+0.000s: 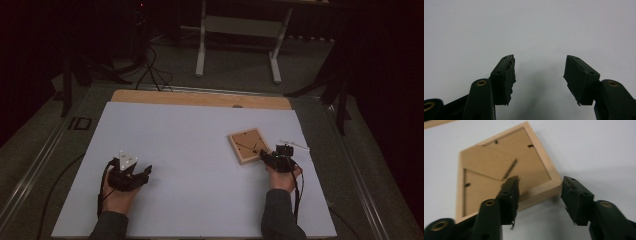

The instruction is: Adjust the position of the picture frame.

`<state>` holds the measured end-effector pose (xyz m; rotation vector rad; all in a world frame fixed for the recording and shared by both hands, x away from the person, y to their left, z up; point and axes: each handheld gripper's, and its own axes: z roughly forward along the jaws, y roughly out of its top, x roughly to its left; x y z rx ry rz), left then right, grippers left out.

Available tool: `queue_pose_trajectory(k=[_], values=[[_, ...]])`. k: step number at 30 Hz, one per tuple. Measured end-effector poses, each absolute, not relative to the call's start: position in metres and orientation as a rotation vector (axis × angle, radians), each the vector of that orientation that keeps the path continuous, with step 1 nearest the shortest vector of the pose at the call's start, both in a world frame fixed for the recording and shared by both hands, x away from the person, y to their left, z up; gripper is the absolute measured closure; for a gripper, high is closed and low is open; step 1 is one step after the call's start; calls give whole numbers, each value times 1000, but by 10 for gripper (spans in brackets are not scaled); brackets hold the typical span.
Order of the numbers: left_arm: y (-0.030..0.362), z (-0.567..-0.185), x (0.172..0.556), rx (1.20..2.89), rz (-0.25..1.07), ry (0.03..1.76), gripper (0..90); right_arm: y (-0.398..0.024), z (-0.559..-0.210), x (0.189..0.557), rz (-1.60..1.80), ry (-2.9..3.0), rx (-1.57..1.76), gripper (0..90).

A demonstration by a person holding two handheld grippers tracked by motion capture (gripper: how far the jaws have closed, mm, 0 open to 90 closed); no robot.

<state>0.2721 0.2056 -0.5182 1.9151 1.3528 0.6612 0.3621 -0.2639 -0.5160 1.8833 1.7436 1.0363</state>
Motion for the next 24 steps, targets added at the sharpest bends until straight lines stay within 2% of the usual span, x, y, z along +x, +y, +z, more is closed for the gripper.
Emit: queue_pose_trajectory(k=[15, 20, 24], values=[[205, -518, 272, 1914, 667, 1356, 417, -255, -516, 376, 972, 1792, 1896, 425], [204, -518, 272, 1917, 670, 1352, 417, -250, -515, 379, 970, 1819, 1879, 445], [203, -519, 272, 1926, 668, 1349, 417, -246, -513, 383, 953, 1843, 1841, 499]])
